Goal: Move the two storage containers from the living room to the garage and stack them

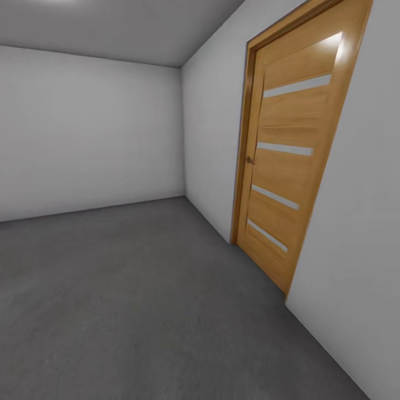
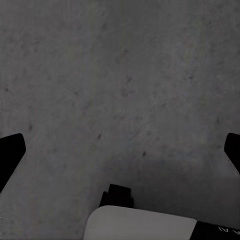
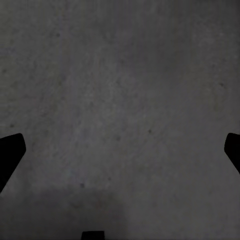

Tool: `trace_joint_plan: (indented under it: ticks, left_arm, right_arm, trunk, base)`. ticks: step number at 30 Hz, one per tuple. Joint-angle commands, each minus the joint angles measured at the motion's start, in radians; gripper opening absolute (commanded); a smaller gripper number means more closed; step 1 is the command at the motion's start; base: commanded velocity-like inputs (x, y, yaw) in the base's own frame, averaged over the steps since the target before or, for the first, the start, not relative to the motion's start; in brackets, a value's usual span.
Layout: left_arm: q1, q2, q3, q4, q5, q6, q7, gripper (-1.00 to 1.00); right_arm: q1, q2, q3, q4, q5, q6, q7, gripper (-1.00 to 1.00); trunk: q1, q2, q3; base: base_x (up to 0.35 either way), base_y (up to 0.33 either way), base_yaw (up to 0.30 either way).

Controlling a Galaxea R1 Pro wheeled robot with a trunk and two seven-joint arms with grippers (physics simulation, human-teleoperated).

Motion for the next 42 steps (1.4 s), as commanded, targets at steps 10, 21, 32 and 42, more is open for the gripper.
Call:
trace_joint_plan:
  ticks: [10, 21, 32, 42]
  left_arm:
    - [0.001, -0.001, 0.003, -0.003, -0.001, 0.008, 0.001, 1.0]
    - [0.001, 0.0, 0.003, -0.003, -0.001, 0.008, 0.001, 1.0]
    - [0.001, -0.001, 0.003, -0.003, 0.0, 0.008, 0.001, 1.0]
    - [0.001, -0.001, 0.003, -0.003, -0.001, 0.008, 0.001, 1.0]
  right_arm:
    - [0.0, 0.0, 0.0, 0.0, 0.0, -0.002, 0.001, 1.0]
    - [0.0, 0.0, 0.001, 0.0, 0.0, -0.002, 0.001, 1.0]
    - [0.0, 0.0, 0.001, 0.0, 0.0, -0.002, 0.001, 1.0]
    - [0.0, 0.0, 0.001, 0.0, 0.0, -0.002, 0.001, 1.0]
  trunk:
    - [0.001, 0.0, -0.001]
    - [0.001, 0.0, -0.001]
    - [0.001, 0.0, -0.001]
    - [0.001, 0.0, -0.001]
  base:
    - [0.329, 0.129, 0.0]
    - [0.321, 0.143, -0.167]
    - [0.285, 0.211, -0.275]
    - [0.279, 0.219, -0.277]
